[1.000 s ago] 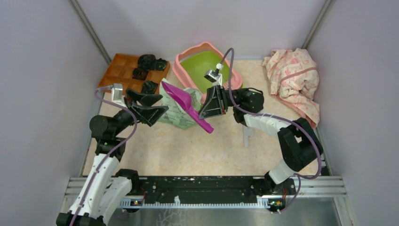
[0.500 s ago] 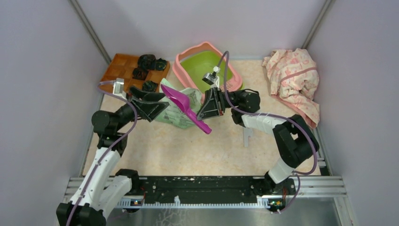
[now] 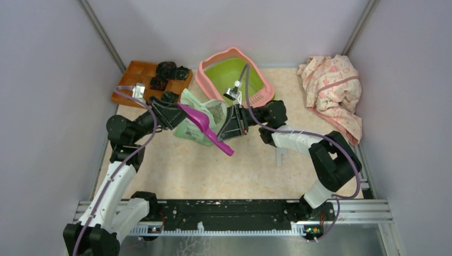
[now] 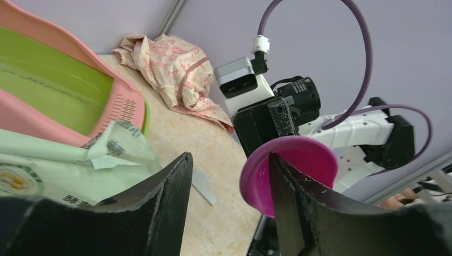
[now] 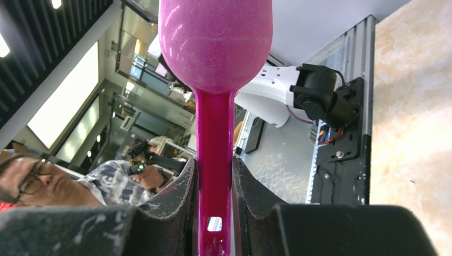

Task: Fill the litter box with clean litter
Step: Pick up the spatula from the center of the board.

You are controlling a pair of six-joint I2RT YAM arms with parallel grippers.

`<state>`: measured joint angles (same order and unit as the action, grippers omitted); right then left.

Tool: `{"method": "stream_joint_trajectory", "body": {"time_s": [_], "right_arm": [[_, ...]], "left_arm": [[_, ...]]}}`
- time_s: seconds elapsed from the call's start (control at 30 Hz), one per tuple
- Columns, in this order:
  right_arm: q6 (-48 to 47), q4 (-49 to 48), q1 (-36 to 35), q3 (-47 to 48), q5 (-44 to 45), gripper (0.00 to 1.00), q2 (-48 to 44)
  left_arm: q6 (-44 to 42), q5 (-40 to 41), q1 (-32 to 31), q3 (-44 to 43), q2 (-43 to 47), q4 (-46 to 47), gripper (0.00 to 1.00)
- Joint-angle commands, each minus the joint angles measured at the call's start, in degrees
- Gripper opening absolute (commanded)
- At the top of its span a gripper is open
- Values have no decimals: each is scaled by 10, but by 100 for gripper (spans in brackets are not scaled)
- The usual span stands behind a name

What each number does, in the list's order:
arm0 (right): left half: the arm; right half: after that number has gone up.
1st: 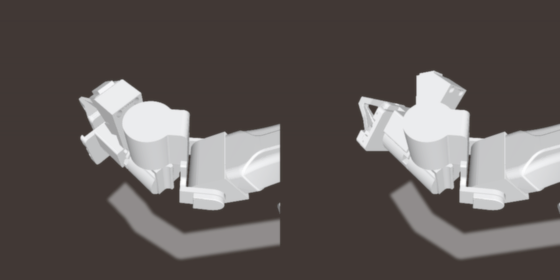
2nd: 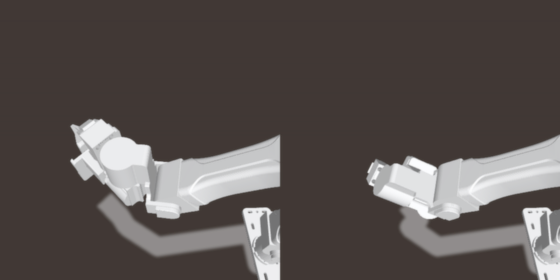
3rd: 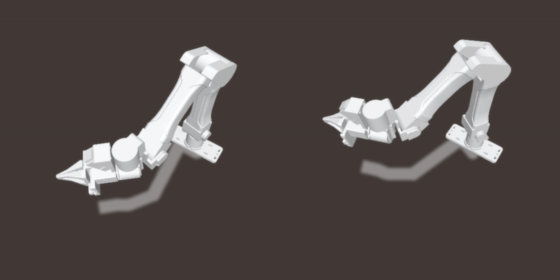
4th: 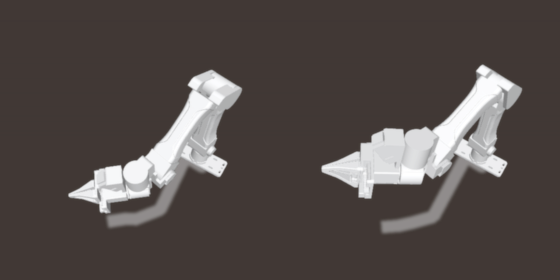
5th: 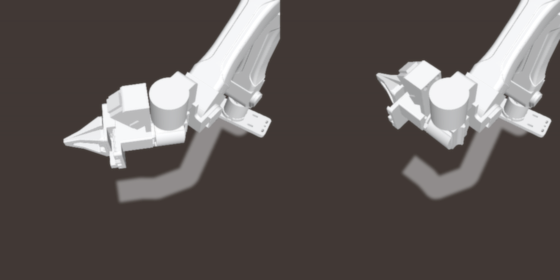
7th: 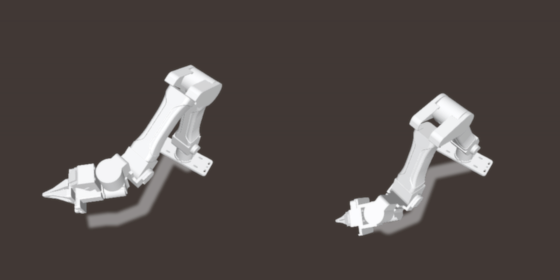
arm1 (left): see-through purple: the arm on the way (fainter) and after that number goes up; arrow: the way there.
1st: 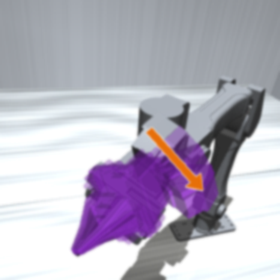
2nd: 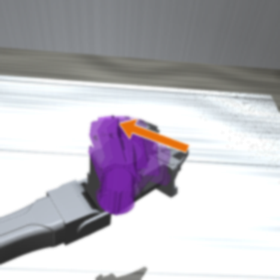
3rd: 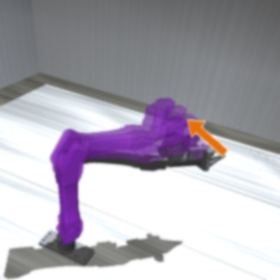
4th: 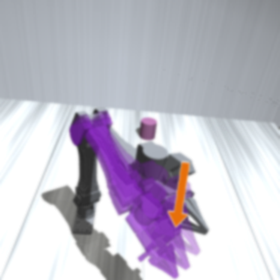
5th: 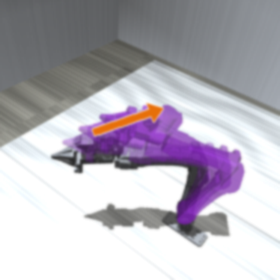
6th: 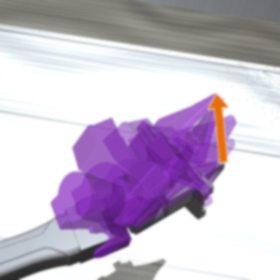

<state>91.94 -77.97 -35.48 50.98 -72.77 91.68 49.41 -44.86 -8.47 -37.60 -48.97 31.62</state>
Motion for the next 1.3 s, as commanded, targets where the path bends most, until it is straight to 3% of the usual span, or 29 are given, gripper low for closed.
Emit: {"method": "stream_joint_trajectory", "body": {"time_s": [0.0, 0.1, 0.13, 0.23, 0.33, 0.4, 0.5, 0.6, 0.7, 0.83, 0.9, 1.07, 1.27], "right_arm": [[-145, 143, -17, 12, 10, 0, -43], [-187, 205, -18, 19, 13, 0, -52], [-194, 214, -18, 21, 13, 1, -53], [-208, 238, -17, 27, 13, 7, -54], [-259, 330, -9, 43, 14, 13, -69], [-359, 484, 1, 73, 28, 20, -86], [-641, 848, 10, 171, 125, 34, -108], [-743, 1004, 3, 233, 250, 41, -124], [-797, 1050, -36, 243, 405, 47, -160], [-863, 1044, -156, 219, 690, 59, -207], [-885, 1049, -202, 223, 789, 62, -202], [-915, 1012, -260, 222, 909, 61, -209], [-938, 994, -276, 240, 920, 59, -187]], "left_arm": [[-25, -3, 3, -32, -3, -34, 48], [-38, -4, 3, -46, -5, -73, 4], [-46, 1, 3, -51, -2, -91, 0], [-75, 21, 3, -74, 6, -161, 0], [-109, 45, 3, -111, 6, -248, 0], [-127, 74, 3, -139, 3, -307, 0], [-152, 114, 3, -185, -6, -409, 0], [-153, 146, 3, -215, -15, -461, 0], [-145, 180, 3, -240, -25, -500, 0], [-130, 209, 3, -268, -40, -546, 0], [-121, 219, 3, -282, -48, -566, 0], [-111, 246, 3, -291, -51, -594, 0], [-97, 251, 3, -282, -50, -596, 0]]}}
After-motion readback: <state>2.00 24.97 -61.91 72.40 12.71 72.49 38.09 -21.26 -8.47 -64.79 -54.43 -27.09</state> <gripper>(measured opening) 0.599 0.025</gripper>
